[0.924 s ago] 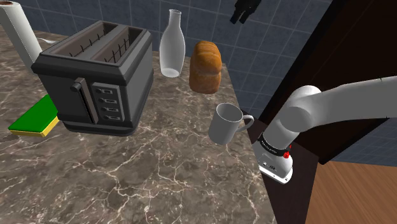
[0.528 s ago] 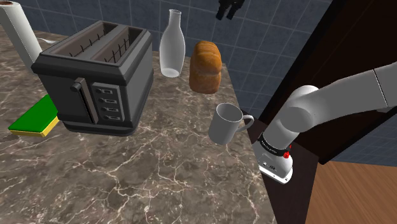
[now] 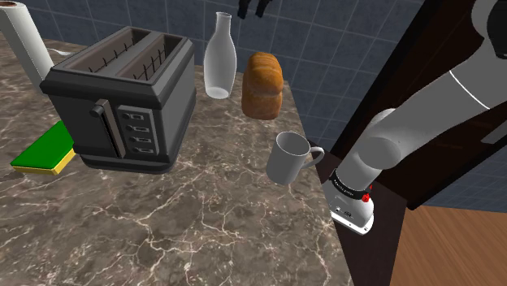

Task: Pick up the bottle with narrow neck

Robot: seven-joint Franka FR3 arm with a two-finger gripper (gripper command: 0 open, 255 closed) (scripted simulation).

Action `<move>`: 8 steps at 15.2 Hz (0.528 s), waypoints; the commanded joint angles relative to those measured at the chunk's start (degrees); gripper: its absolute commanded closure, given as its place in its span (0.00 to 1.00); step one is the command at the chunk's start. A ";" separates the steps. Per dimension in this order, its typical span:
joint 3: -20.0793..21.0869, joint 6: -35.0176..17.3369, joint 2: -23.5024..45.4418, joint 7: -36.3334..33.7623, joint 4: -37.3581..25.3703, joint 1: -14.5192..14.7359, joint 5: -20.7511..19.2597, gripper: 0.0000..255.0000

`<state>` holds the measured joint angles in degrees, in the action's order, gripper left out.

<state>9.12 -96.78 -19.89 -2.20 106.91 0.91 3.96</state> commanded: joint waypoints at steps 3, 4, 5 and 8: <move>3.31 2.85 10.65 -3.70 -11.08 0.80 -2.48 0.00; 3.70 3.30 12.07 -4.21 -12.61 1.01 -2.90 0.00; 3.65 2.47 11.81 -4.17 -11.53 1.04 -2.85 0.00; 3.60 0.04 11.11 -4.07 -8.40 1.06 -2.69 0.00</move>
<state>12.76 -96.02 -8.67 -6.35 97.68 1.99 1.25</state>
